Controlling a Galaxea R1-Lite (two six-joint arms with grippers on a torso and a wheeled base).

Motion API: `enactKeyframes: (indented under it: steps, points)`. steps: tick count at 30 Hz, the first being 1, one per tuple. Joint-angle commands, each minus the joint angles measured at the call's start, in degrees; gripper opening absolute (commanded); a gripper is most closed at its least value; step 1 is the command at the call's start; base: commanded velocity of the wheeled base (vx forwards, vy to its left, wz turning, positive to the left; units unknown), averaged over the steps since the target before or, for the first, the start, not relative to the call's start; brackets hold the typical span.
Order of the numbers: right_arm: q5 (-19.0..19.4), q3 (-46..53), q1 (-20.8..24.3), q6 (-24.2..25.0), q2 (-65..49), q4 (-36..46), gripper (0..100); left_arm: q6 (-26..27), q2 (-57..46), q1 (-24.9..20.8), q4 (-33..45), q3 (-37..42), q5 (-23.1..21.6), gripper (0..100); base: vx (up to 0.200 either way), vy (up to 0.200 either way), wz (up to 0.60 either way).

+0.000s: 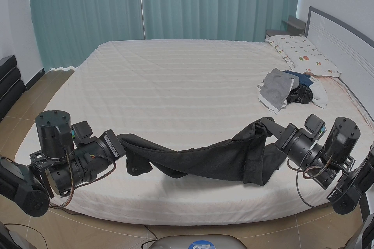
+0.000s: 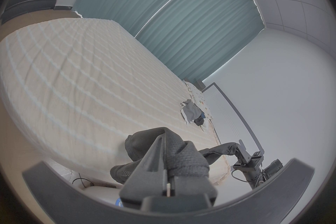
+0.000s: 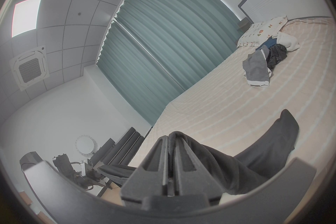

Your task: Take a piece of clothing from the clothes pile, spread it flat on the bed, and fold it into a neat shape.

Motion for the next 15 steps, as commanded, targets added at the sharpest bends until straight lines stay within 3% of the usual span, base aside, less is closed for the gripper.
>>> enactKeyframes:
  steps: [1,8,15]
  points:
    - [-0.06,0.04,0.09,-0.02,-0.55,-0.03,0,-0.02,-0.13,-0.03,0.03,-0.12,0.15,0,-0.200,0.000,0.00]
    - [-0.15,0.92,2.02,-2.48,-5.39,0.05,0,-0.02,-4.18,-0.21,0.82,-0.12,0.15,0,-0.200,0.000,0.00]
    - [-0.15,0.92,3.25,-7.14,-15.49,1.90,0,-0.02,-11.56,-0.82,5.39,-1.35,0.15,0,0.000,0.000,0.00]
